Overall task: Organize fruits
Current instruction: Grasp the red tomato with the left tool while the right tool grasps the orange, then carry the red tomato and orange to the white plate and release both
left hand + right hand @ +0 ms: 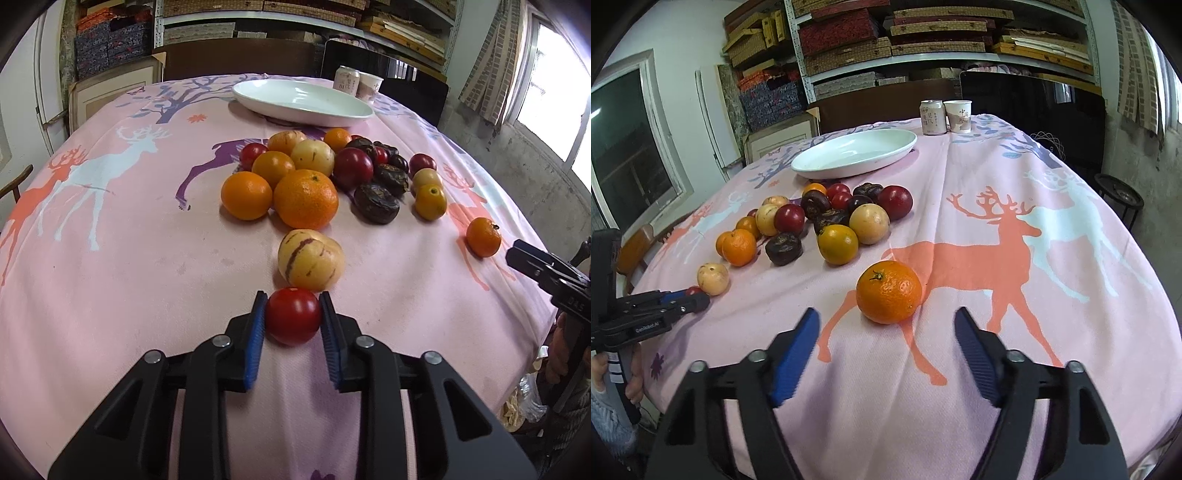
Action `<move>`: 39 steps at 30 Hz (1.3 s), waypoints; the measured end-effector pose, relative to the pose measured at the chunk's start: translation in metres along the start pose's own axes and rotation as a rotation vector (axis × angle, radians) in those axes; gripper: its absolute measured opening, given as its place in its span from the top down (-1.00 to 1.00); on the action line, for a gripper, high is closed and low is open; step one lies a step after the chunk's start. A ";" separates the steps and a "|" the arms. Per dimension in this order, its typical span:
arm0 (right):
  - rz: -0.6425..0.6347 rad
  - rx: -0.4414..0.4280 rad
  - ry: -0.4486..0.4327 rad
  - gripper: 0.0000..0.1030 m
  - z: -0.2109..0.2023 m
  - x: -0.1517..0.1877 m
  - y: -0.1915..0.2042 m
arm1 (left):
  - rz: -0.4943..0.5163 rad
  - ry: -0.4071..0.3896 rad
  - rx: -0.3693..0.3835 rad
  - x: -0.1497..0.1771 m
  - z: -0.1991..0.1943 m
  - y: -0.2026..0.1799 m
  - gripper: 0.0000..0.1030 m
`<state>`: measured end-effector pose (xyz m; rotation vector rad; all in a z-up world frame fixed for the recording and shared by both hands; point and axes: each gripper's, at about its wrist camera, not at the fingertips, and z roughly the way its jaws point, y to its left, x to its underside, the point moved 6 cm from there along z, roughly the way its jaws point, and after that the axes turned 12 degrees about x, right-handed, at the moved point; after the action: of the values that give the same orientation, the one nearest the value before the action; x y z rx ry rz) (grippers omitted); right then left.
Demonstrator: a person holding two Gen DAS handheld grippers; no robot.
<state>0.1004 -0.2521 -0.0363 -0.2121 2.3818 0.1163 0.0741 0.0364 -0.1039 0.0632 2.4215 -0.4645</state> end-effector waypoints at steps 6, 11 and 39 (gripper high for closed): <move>-0.028 0.026 0.026 -0.21 0.017 -0.011 0.000 | -0.004 -0.012 0.004 0.002 0.000 0.002 0.47; -0.042 -0.011 0.102 0.10 0.038 -0.016 0.008 | -0.023 -0.016 0.028 0.001 -0.001 0.004 0.47; 0.026 -0.101 0.070 0.12 0.169 -0.224 0.052 | -0.015 0.016 0.034 -0.246 0.123 0.034 0.46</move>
<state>0.3648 -0.1495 -0.0050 -0.2366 2.4508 0.2456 0.3461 0.0436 -0.0496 0.0637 2.4314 -0.5146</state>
